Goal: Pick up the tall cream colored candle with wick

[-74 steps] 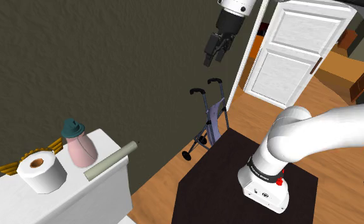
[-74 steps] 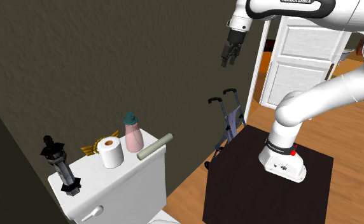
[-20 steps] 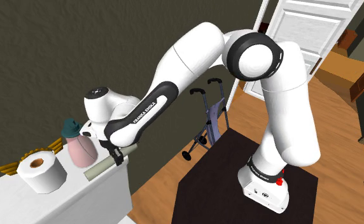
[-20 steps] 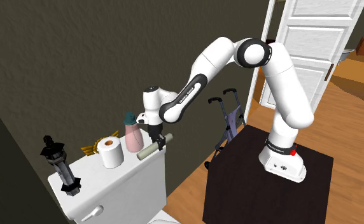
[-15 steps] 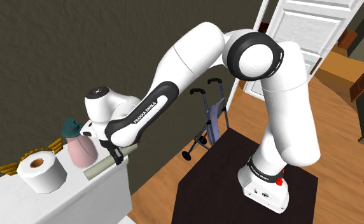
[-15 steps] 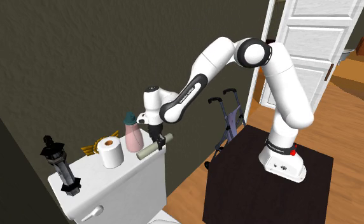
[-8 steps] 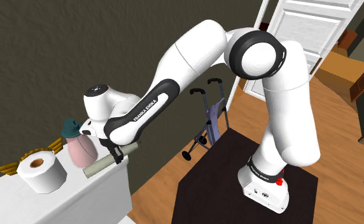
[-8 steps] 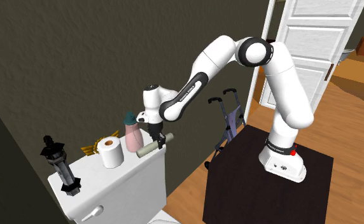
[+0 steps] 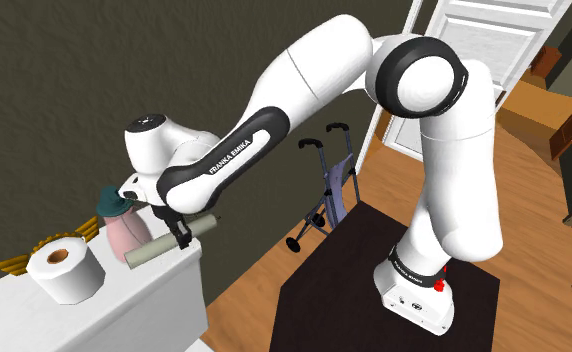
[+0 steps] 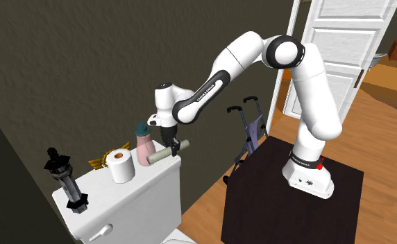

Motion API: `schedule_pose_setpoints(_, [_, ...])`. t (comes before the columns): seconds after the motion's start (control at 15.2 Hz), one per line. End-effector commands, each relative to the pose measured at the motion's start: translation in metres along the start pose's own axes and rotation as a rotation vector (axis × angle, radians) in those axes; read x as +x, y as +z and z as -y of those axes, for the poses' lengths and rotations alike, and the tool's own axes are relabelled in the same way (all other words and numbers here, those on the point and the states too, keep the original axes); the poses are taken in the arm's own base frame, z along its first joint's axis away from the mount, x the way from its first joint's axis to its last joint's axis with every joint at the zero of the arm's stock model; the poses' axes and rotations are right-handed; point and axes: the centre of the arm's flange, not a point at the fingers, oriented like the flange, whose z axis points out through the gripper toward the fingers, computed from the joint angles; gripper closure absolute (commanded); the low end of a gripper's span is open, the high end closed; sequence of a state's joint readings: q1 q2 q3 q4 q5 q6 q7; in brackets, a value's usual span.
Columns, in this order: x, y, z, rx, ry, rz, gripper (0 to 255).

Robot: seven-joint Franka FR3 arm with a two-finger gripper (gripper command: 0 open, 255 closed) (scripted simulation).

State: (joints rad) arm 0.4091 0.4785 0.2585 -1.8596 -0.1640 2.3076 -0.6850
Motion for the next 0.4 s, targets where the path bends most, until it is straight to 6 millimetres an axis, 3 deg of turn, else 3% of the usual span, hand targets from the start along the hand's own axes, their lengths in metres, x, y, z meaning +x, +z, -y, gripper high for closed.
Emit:
schedule_pose_setpoints(0.0, [0.000,-0.011,-0.001,0.000,0.000,0.000,255])
schedule_pose_setpoints(0.33, [-0.001,-0.027,-0.001,0.000,0.000,0.000,255])
